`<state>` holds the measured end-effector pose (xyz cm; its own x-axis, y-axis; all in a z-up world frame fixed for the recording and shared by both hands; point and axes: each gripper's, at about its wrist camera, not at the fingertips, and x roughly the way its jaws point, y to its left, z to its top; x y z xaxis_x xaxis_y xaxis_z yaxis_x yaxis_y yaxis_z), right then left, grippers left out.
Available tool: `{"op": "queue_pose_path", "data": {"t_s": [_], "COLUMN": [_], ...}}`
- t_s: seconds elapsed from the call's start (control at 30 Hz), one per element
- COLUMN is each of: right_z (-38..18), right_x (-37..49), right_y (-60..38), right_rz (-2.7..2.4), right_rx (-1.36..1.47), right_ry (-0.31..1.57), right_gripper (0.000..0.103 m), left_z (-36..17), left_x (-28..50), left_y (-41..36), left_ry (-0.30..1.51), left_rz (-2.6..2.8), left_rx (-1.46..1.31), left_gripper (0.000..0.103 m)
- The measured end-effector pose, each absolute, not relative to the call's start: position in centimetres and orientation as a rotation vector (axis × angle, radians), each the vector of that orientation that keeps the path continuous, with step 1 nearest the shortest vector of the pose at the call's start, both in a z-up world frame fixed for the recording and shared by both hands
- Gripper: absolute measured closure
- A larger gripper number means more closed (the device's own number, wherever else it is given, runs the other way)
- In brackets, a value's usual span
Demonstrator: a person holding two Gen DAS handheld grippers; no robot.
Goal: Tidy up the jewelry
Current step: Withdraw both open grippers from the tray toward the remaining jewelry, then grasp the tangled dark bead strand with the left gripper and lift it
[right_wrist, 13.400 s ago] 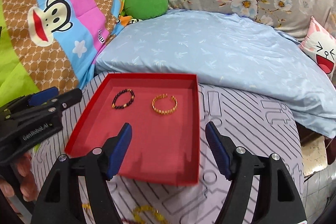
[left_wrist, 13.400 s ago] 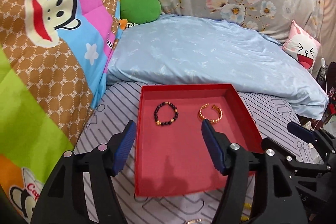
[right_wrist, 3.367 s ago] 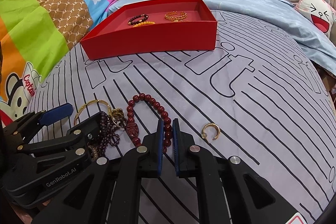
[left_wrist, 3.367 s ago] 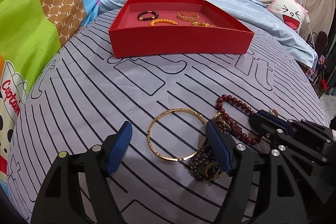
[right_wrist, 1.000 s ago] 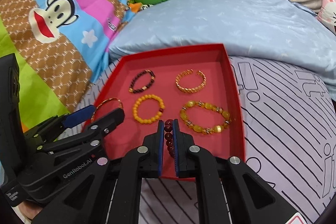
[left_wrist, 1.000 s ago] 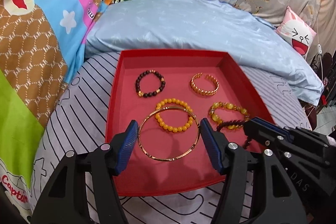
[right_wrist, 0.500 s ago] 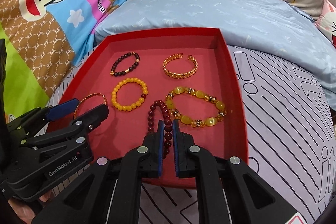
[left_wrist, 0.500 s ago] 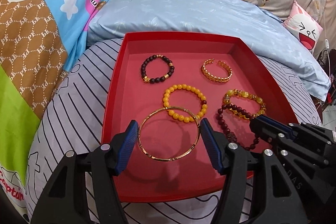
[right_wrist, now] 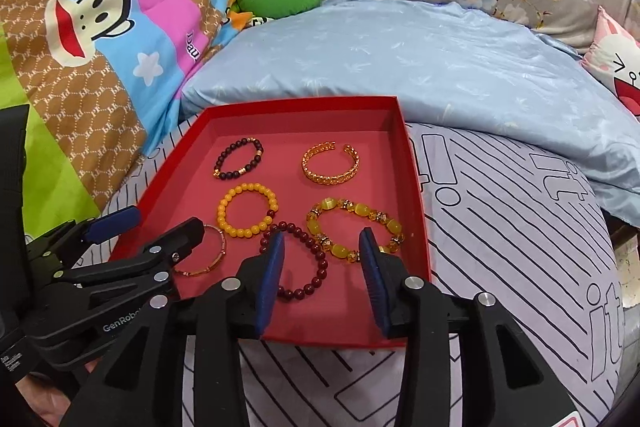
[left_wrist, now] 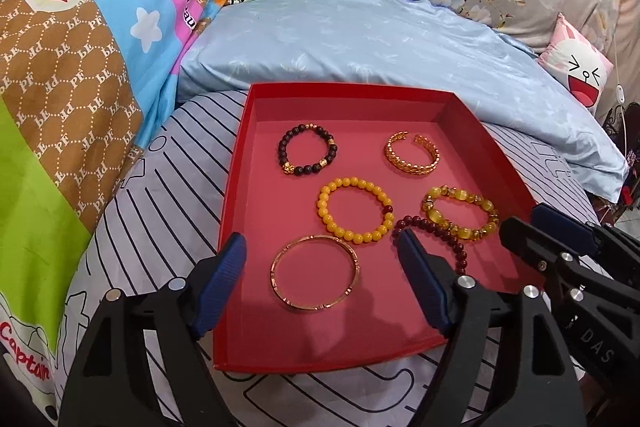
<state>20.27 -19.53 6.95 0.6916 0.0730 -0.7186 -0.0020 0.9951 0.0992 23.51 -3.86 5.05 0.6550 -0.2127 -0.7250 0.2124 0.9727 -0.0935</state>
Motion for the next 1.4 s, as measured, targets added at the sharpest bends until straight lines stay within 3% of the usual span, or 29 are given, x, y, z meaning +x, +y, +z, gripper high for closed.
{"op": "queue_pose_path", "data": {"t_s": [0.67, 1.4], "right_z": [8.0, 3.8], "right_x": [14.3, 2.0], "right_y": [-19.5, -22.1], "right_rz": [0.039, -0.029], "right_rx": [0.091, 0.176], "right_ry": [0.778, 0.863], "right_gripper": [0.062, 0.062], "left_z": [6.5, 2.4], "left_x": [17.7, 5.9], "left_y": [-1.9, -1.3], "left_ry": [0.802, 0.906], "left_rz": [-0.253, -0.332], "left_rx": [-0.045, -0.079], "left_gripper": [0.029, 0.029]}}
